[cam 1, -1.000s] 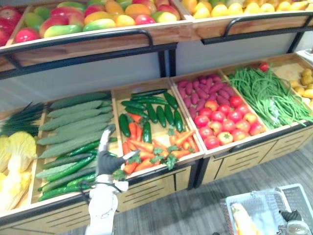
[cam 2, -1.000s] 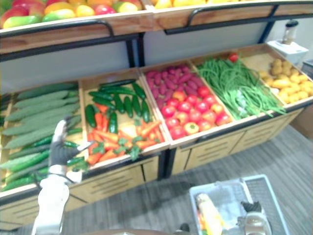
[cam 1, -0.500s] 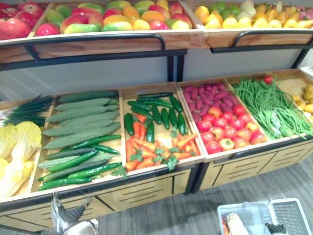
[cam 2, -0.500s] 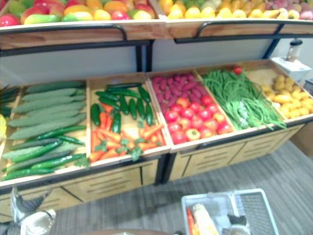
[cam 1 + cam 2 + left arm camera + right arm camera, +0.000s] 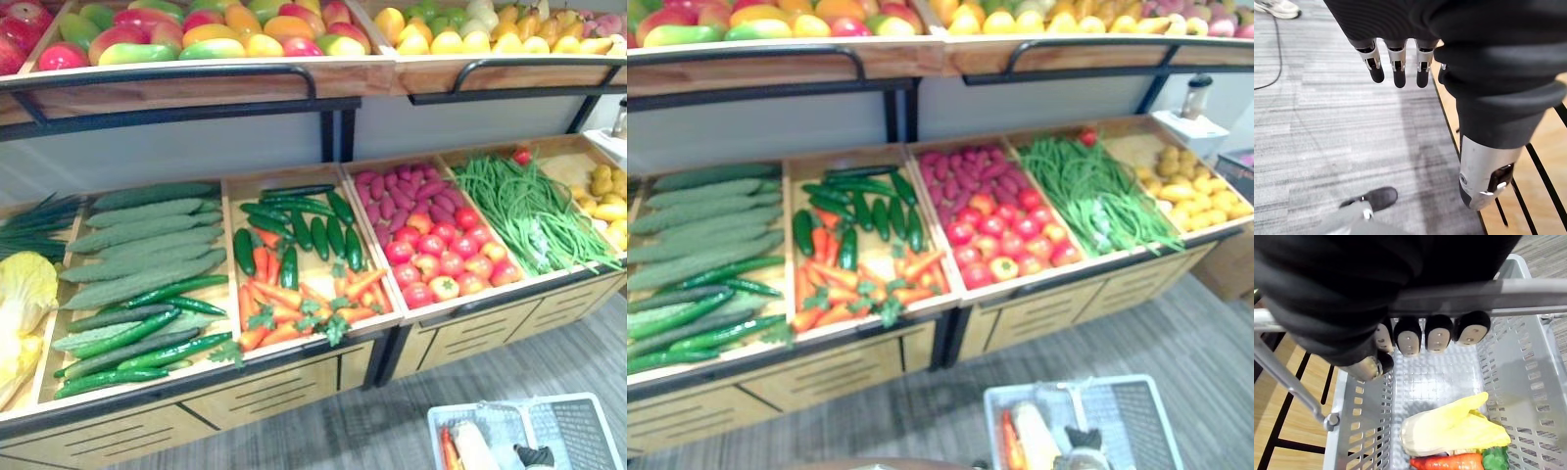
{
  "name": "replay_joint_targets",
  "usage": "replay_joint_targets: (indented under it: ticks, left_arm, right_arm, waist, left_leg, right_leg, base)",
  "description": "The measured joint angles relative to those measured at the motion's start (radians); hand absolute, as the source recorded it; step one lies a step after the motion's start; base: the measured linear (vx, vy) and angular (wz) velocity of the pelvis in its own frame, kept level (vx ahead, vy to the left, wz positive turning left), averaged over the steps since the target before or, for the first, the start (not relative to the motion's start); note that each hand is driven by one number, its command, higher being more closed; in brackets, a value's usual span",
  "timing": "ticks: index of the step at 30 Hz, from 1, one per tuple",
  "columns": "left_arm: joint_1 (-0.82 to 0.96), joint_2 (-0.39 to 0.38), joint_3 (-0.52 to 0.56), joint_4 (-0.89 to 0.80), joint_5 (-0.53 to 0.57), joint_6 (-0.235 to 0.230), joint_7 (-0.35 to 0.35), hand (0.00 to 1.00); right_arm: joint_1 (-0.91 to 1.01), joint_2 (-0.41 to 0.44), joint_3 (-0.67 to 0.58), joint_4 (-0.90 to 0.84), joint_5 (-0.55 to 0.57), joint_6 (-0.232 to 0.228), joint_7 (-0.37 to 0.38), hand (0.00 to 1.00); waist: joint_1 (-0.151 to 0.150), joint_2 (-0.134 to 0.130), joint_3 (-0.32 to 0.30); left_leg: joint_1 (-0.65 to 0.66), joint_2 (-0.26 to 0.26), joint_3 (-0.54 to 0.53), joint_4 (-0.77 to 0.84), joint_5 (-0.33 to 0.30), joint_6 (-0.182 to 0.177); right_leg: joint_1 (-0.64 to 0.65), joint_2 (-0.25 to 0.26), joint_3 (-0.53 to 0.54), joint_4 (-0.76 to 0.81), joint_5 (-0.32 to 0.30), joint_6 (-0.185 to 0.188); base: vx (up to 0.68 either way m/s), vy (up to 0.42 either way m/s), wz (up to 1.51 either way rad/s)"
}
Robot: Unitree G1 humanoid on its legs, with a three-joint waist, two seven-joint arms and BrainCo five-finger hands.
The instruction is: Pick vegetable in the basket
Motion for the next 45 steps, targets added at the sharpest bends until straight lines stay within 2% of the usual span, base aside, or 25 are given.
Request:
replay_joint_targets:
  ticks: [8, 12, 13, 16, 17, 19, 20, 21, 22, 23, 24, 25, 26, 28, 29, 31, 33, 35, 36, 38, 39, 41, 42, 43, 45]
  left_arm:
    - [-0.022, 0.005, -0.116, 0.006, -0.056, -0.024, -0.019, 0.00]
    - [-0.023, 0.018, -0.147, 0.006, -0.054, -0.025, -0.020, 0.00]
    - [-0.022, 0.023, -0.153, 0.008, -0.054, -0.025, -0.021, 0.00]
    - [-0.044, 0.064, -0.179, 0.015, -0.044, -0.022, -0.019, 0.00]
    - [-0.054, 0.076, -0.182, 0.015, -0.043, -0.017, -0.019, 0.00]
    - [-0.067, 0.068, -0.180, 0.014, -0.022, -0.016, -0.020, 0.00]
    - [-0.077, 0.071, -0.179, 0.014, -0.014, -0.017, -0.020, 0.00]
    - [-0.087, 0.083, -0.182, 0.013, -0.008, -0.018, -0.021, 0.00]
    - [-0.088, 0.090, -0.184, 0.013, -0.008, -0.018, -0.022, 0.00]
    - [-0.100, 0.097, -0.179, 0.014, -0.008, -0.017, -0.024, 0.00]
    - [-0.095, 0.095, -0.179, 0.026, -0.008, -0.019, -0.033, 0.00]
    - [-0.103, 0.088, -0.178, 0.034, -0.008, -0.022, -0.037, 0.00]
    - [-0.122, 0.087, -0.181, 0.037, -0.008, -0.027, -0.038, 0.00]
    - [-0.128, 0.083, -0.182, 0.043, -0.008, -0.025, -0.040, 0.00]
    - [-0.128, 0.078, -0.181, 0.045, -0.008, -0.025, -0.040, 0.00]
    - [-0.124, 0.059, -0.182, 0.048, -0.009, -0.028, -0.040, 0.00]
    - [-0.156, 0.049, -0.185, 0.049, -0.010, -0.039, -0.041, 0.00]
    - [-0.180, 0.040, -0.184, 0.049, -0.012, -0.044, -0.040, 0.00]
    - [-0.184, 0.030, -0.185, 0.043, -0.020, -0.048, -0.040, 0.00]
    - [-0.190, 0.028, -0.195, 0.039, -0.025, -0.053, -0.040, 0.00]
    - [-0.190, 0.029, -0.201, 0.032, -0.026, -0.061, -0.040, 0.00]
    - [-0.189, 0.029, -0.214, 0.026, -0.027, -0.062, -0.040, 0.00]
    - [-0.187, 0.021, -0.215, 0.022, -0.028, -0.064, -0.039, 0.00]
    - [-0.185, 0.022, -0.216, 0.022, -0.027, -0.064, -0.039, 0.00]
    - [-0.183, 0.021, -0.223, 0.010, -0.028, -0.067, -0.039, 0.00]
  right_arm:
    - [0.036, 0.021, -0.011, 0.006, 0.117, 0.003, 0.001, 1.00]
    - [0.072, 0.045, -0.030, -0.022, 0.137, 0.000, 0.002, 1.00]
    - [0.083, 0.059, -0.036, -0.046, 0.138, -0.007, 0.002, 1.00]
    - [0.096, 0.114, -0.040, -0.105, 0.143, -0.038, 0.004, 1.00]
    - [0.099, 0.135, -0.039, -0.123, 0.143, -0.040, 0.007, 1.00]
    - [0.096, 0.137, -0.037, -0.130, 0.145, -0.041, 0.007, 1.00]
    - [0.094, 0.138, -0.037, -0.127, 0.147, -0.039, 0.011, 1.00]
    - [0.102, 0.138, -0.027, -0.110, 0.148, -0.039, 0.015, 1.00]
    - [0.110, 0.138, -0.017, -0.101, 0.147, -0.038, 0.019, 1.00]
    - [0.111, 0.126, -0.001, -0.070, 0.145, -0.037, 0.022, 1.00]
    - [0.084, 0.115, 0.029, -0.061, 0.144, -0.034, 0.028, 1.00]
    - [0.075, 0.114, 0.029, -0.062, 0.141, -0.032, 0.029, 1.00]
    - [0.068, 0.113, 0.023, -0.046, 0.136, -0.021, 0.027, 1.00]
    - [0.059, 0.102, 0.027, -0.022, 0.137, -0.002, 0.037, 1.00]
    - [0.056, 0.101, 0.029, -0.022, 0.136, 0.002, 0.039, 1.00]
    - [0.061, 0.099, 0.050, -0.023, 0.136, 0.004, 0.039, 1.00]
    - [0.051, 0.098, 0.066, -0.024, 0.136, 0.009, 0.036, 1.00]
    - [0.061, 0.093, 0.069, -0.024, 0.137, 0.011, 0.038, 1.00]
    - [0.066, 0.094, 0.082, -0.025, 0.137, 0.011, 0.038, 1.00]
    - [0.065, 0.093, 0.106, -0.029, 0.136, 0.008, 0.037, 1.00]
    - [0.063, 0.091, 0.112, -0.030, 0.135, 0.001, 0.037, 1.00]
    - [0.056, 0.088, 0.111, -0.032, 0.135, -0.005, 0.037, 1.00]
    - [0.052, 0.081, 0.109, -0.040, 0.135, -0.013, 0.037, 1.00]
    - [0.051, 0.081, 0.109, -0.041, 0.135, -0.019, 0.036, 1.00]
    - [0.049, 0.081, 0.109, -0.054, 0.135, -0.044, 0.036, 1.00]
  waist:
    - [-0.021, 0.005, 0.021]
    - [-0.021, -0.004, 0.042]
    - [-0.022, -0.010, 0.045]
    - [-0.025, -0.059, 0.084]
    - [-0.024, -0.079, 0.101]
    - [-0.028, -0.042, 0.115]
    - [-0.032, -0.036, 0.137]
    - [-0.049, -0.053, 0.145]
    - [-0.051, -0.069, 0.141]
    - [-0.048, -0.084, 0.139]
    - [-0.045, -0.041, 0.128]
    - [-0.050, -0.028, 0.131]
    - [-0.062, -0.032, 0.138]
    - [-0.070, -0.038, 0.139]
    - [-0.074, -0.043, 0.139]
    - [-0.071, -0.004, 0.127]
    - [-0.080, 0.009, 0.131]
    - [-0.080, 0.026, 0.133]
    - [-0.080, 0.024, 0.134]
    - [-0.081, 0.009, 0.143]
    - [-0.083, 0.004, 0.149]
    - [-0.094, 0.009, 0.159]
    - [-0.098, 0.026, 0.166]
    - [-0.097, 0.032, 0.162]
    - [-0.096, 0.033, 0.168]
  left_leg:
    - [0.031, 0.003, 0.004, 0.001, -0.005, -0.005]
    - [0.091, 0.003, 0.060, 0.006, -0.032, -0.012]
    - [0.091, -0.002, 0.082, 0.006, -0.037, -0.009]
    - [0.084, -0.035, 0.187, 0.019, -0.055, 0.008]
    - [0.091, -0.055, 0.242, 0.016, -0.052, 0.014]
    - [0.090, -0.020, 0.328, 0.017, -0.060, 0.045]
    - [0.087, 0.014, 0.370, 0.052, -0.069, 0.041]
    - [0.087, 0.029, 0.396, 0.104, -0.096, 0.039]
    - [0.087, 0.029, 0.414, 0.134, -0.114, 0.037]
    - [0.082, 0.028, 0.467, 0.196, -0.150, 0.031]
    - [0.068, 0.071, 0.525, 0.193, -0.147, 0.041]
    - [0.068, 0.081, 0.558, 0.186, -0.146, 0.041]
    - [0.073, 0.064, 0.602, 0.199, -0.146, 0.040]
    - [0.082, 0.074, 0.675, 0.290, -0.157, 0.054]
    - [0.089, 0.087, 0.700, 0.324, -0.159, 0.057]
    - [0.084, 0.148, 0.769, 0.411, -0.169, 0.072]
    - [0.071, 0.183, 0.786, 0.460, -0.168, 0.072]
    - [0.073, 0.228, 0.803, 0.508, -0.165, 0.070]
    - [0.077, 0.273, 0.796, 0.580, -0.140, 0.068]
    - [0.068, 0.282, 0.775, 0.588, -0.177, 0.017]
    - [0.053, 0.294, 0.772, 0.586, -0.181, 0.012]
    - [0.050, 0.308, 0.782, 0.555, -0.156, 0.035]
    - [0.037, 0.316, 0.784, 0.533, -0.103, 0.052]
    - [0.054, 0.314, 0.764, 0.537, -0.101, 0.049]
    - [0.002, 0.280, 0.530, 0.577, -0.075, 0.074]
  right_leg:
    - [0.029, 0.002, 0.004, 0.006, 0.003, 0.007]
    - [0.006, -0.008, 0.058, 0.108, -0.044, 0.009]
    - [-0.019, -0.014, 0.082, 0.139, -0.053, 0.014]
    - [-0.116, -0.021, 0.197, 0.181, -0.058, 0.026]
    - [-0.138, -0.026, 0.206, 0.172, -0.070, 0.008]
    - [-0.161, -0.027, 0.106, 0.186, -0.136, -0.075]
    - [-0.193, -0.049, -0.035, 0.349, -0.156, -0.112]
    - [-0.196, -0.096, -0.165, 0.542, -0.174, -0.141]
    - [-0.192, -0.121, -0.206, 0.607, -0.161, -0.156]
    - [-0.197, -0.113, -0.257, 0.586, -0.142, -0.178]
    - [-0.176, -0.024, -0.246, 0.420, -0.081, -0.203]
    - [-0.176, -0.017, -0.261, 0.407, -0.096, -0.204]
    - [-0.184, -0.085, -0.320, 0.562, -0.184, -0.182]
    - [-0.159, -0.131, -0.364, 0.586, -0.214, -0.168]
    - [-0.158, -0.121, -0.378, 0.569, -0.211, -0.172]
    - [-0.118, -0.011, -0.343, 0.365, -0.209, -0.149]
    - [-0.130, 0.025, -0.338, 0.309, -0.212, -0.133]
    - [-0.116, 0.072, -0.315, 0.280, -0.200, -0.151]
    - [-0.083, 0.105, -0.298, 0.231, -0.191, -0.166]
    - [-0.062, 0.106, -0.277, 0.209, -0.185, -0.174]
    - [-0.042, 0.110, -0.267, 0.195, -0.184, -0.176]
    - [-0.013, 0.119, -0.259, 0.190, -0.184, -0.176]
    - [0.000, 0.135, -0.243, 0.190, -0.185, -0.174]
    - [0.001, 0.136, -0.227, 0.188, -0.186, -0.170]
    - [-0.001, 0.125, -0.168, 0.172, -0.185, -0.148]
  base:
    - [0.00, 0.000, -0.01]
    - [-0.03, 0.034, -0.35]
    - [-0.08, 0.085, -0.68]
    - [-0.10, 0.077, -1.03]
    - [-0.11, 0.104, -1.30]
    - [-0.09, 0.090, -1.28]
    - [0.00, 0.039, -0.93]
    - [0.04, 0.024, -0.83]
    - [0.10, 0.029, -1.19]
    - [0.06, 0.010, -1.71]
    - [0.04, -0.010, -1.86]
    - [0.03, -0.002, -1.55]
    - [0.04, 0.001, -0.93]
    - [0.06, -0.074, -1.28]
    - [0.04, -0.184, -1.65]
    - [0.01, -0.249, -1.45]
    - [-0.05, -0.147, -0.85]
    - [-0.06, -0.107, -0.50]
    - [-0.01, -0.131, -0.44]
    - [-0.02, -0.080, -0.33]
    - [-0.03, -0.026, -0.26]
    - [-0.02, 0.016, -0.22]
    - [-0.02, 0.065, -0.35]
    - [-0.04, 0.075, -0.51]
    - [-0.04, 0.047, -0.62]
